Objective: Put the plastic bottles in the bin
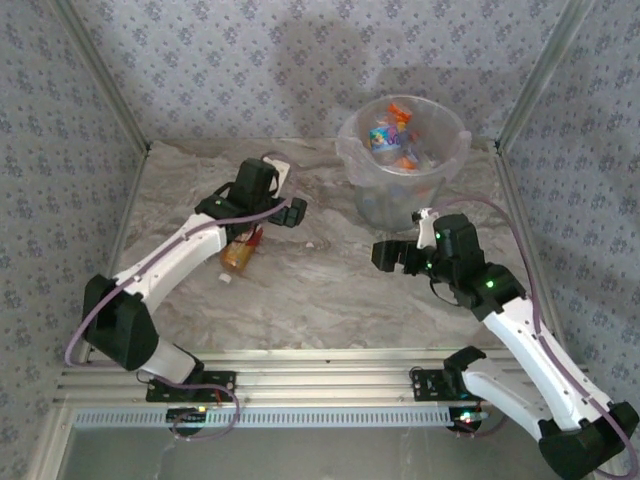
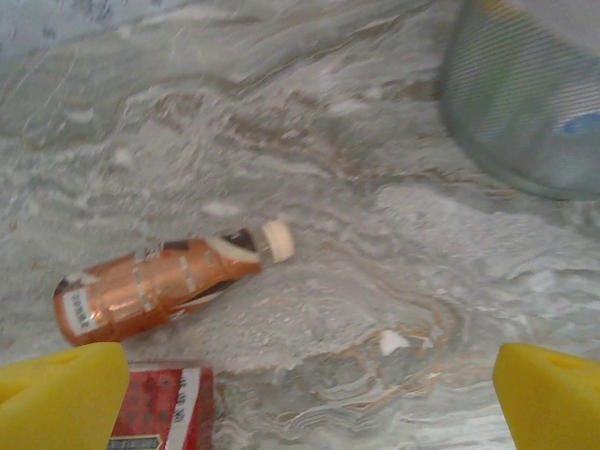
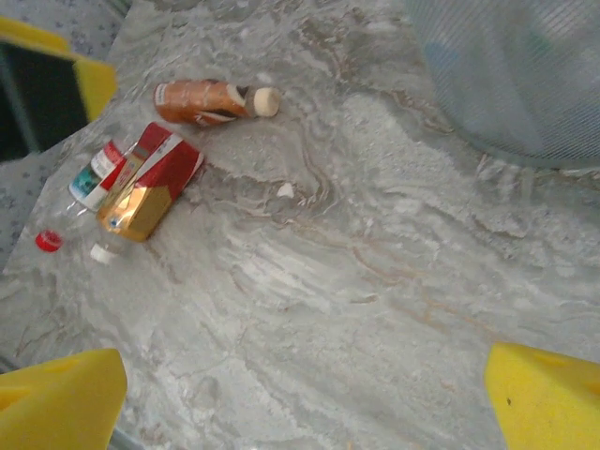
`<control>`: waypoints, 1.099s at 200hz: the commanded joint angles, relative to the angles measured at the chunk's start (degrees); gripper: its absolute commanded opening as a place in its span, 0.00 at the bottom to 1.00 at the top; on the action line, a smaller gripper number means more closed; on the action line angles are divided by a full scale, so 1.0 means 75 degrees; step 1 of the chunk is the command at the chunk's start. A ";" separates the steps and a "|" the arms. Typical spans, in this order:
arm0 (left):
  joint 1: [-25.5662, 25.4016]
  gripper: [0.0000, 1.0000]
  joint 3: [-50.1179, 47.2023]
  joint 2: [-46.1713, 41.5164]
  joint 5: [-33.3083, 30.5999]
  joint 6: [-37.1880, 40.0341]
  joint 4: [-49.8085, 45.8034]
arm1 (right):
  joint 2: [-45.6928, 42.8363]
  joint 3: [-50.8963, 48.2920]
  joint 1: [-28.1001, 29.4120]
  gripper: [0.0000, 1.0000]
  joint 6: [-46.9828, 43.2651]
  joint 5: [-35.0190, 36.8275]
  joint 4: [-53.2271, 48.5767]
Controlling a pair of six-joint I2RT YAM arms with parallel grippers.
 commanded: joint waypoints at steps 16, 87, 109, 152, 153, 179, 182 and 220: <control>0.0844 1.00 0.1392 0.1171 0.0194 -0.0255 -0.1524 | -0.0714 -0.0266 0.0351 1.00 0.0300 0.0486 0.0009; 0.1309 1.00 0.3837 0.3395 -0.0163 0.2349 -0.3253 | -0.1193 -0.0426 0.0356 1.00 0.0179 0.0525 -0.0258; 0.1309 1.00 0.4571 0.3989 -0.0033 0.2918 -0.3777 | -0.1291 -0.0432 0.0349 1.00 0.0168 0.0510 -0.0270; 0.1378 1.00 0.5019 0.4518 -0.0024 0.3441 -0.3891 | -0.1709 -0.0535 0.0338 1.00 0.0146 0.0512 -0.0738; 0.1384 1.00 0.5019 0.4533 -0.0006 0.3446 -0.3902 | -0.1716 -0.0536 0.0337 1.00 0.0134 0.0518 -0.0744; 0.1423 1.00 0.5410 0.4941 0.0094 0.3608 -0.4135 | -0.1793 -0.0538 0.0258 1.00 0.0068 0.0561 -0.0886; 0.1426 1.00 0.5426 0.4981 0.0117 0.3614 -0.4136 | -0.1793 -0.0542 0.0245 1.00 0.0072 0.0551 -0.0891; 0.1519 1.00 0.5739 0.5463 0.0245 0.3675 -0.4298 | -0.1798 -0.0579 0.0197 1.00 0.0079 0.0419 -0.0842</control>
